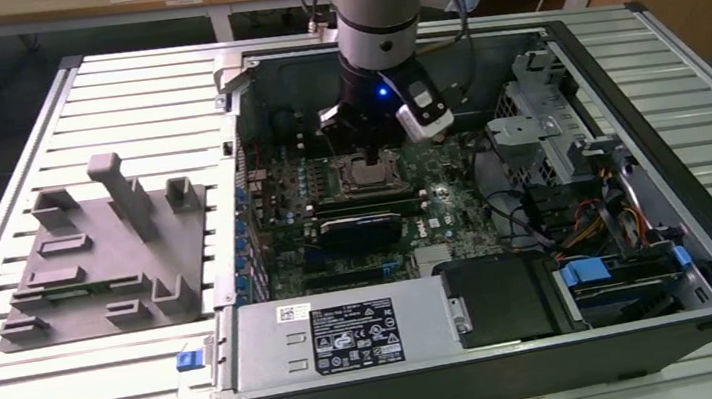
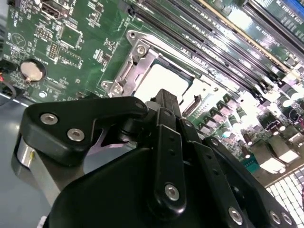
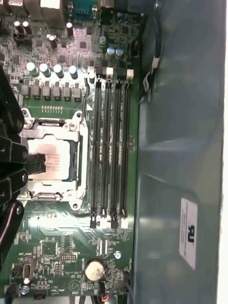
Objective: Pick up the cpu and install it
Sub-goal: 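Close the cpu cover, then install the first cpu locking lever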
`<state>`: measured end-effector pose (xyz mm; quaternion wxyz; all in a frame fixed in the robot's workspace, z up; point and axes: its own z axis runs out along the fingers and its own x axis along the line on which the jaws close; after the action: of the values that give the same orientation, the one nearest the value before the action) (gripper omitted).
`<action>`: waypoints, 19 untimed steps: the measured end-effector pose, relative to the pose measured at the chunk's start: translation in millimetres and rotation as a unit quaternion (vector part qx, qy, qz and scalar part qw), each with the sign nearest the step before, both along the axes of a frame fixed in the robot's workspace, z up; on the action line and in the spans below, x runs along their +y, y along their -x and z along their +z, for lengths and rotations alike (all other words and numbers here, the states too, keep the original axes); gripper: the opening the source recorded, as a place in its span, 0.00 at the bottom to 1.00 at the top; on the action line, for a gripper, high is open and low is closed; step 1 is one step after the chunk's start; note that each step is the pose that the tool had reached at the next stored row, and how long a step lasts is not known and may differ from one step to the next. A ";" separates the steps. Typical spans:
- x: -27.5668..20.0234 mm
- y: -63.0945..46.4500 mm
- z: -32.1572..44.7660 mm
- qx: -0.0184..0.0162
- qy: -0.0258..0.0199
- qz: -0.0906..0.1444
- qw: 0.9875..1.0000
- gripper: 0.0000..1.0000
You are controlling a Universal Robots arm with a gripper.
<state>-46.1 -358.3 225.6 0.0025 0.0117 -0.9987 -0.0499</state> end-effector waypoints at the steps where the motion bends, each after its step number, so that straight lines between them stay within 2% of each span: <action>1: -0.1 -0.1 0.9 0.000 0.000 0.000 1.000 0.11; 5: 0.0 -0.4 6.9 0.000 0.001 0.000 1.000 0.11; 19: 0.0 -0.4 7.4 0.000 0.001 0.000 1.000 0.11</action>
<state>-45.8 -358.2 233.0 0.0025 0.0116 -0.9987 -0.0493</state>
